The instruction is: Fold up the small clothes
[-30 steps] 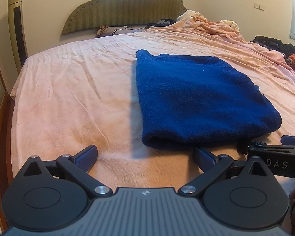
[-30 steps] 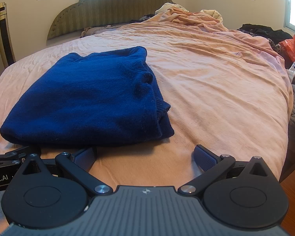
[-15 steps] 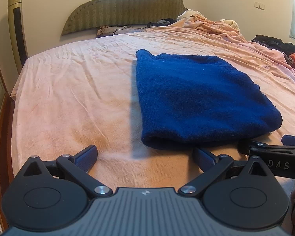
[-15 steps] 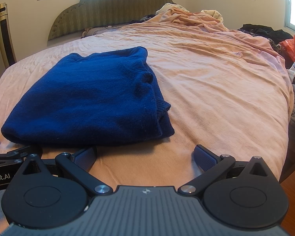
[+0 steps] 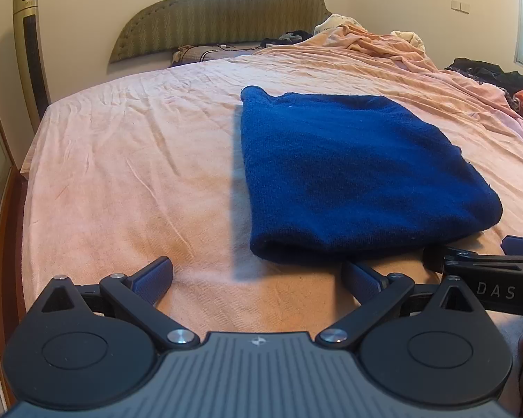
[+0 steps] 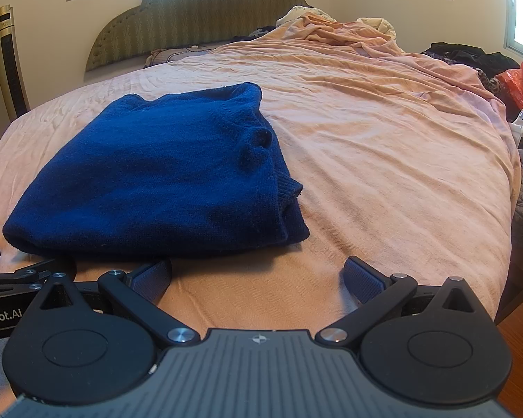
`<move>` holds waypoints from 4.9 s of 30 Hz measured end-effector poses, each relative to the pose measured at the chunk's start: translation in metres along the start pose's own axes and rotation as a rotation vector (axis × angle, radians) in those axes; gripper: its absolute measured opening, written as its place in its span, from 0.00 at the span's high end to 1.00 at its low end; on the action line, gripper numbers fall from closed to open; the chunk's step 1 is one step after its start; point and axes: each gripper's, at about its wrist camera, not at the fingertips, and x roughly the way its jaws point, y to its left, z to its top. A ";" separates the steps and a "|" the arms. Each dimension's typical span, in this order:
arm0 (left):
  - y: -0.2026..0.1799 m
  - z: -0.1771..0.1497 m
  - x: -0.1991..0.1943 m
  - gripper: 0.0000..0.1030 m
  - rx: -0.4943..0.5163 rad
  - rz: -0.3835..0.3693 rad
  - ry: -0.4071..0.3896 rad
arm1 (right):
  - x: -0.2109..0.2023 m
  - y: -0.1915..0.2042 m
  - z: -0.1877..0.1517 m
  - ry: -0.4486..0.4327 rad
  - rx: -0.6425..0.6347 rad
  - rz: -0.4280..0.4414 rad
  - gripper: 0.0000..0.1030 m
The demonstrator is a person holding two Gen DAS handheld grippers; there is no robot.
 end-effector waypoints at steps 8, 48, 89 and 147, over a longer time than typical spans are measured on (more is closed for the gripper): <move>0.000 0.000 0.000 0.00 0.000 0.001 0.000 | 0.000 0.001 -0.001 0.000 0.001 0.000 0.00; -0.003 0.000 0.002 0.00 0.011 0.009 0.005 | 0.001 0.001 0.001 -0.001 -0.002 -0.003 0.00; -0.003 0.000 0.001 0.00 0.009 0.010 0.005 | 0.002 0.002 0.000 -0.002 0.000 -0.003 0.00; 0.084 0.115 -0.004 0.00 0.021 0.063 -0.114 | 0.022 -0.113 0.103 -0.095 0.124 -0.035 0.00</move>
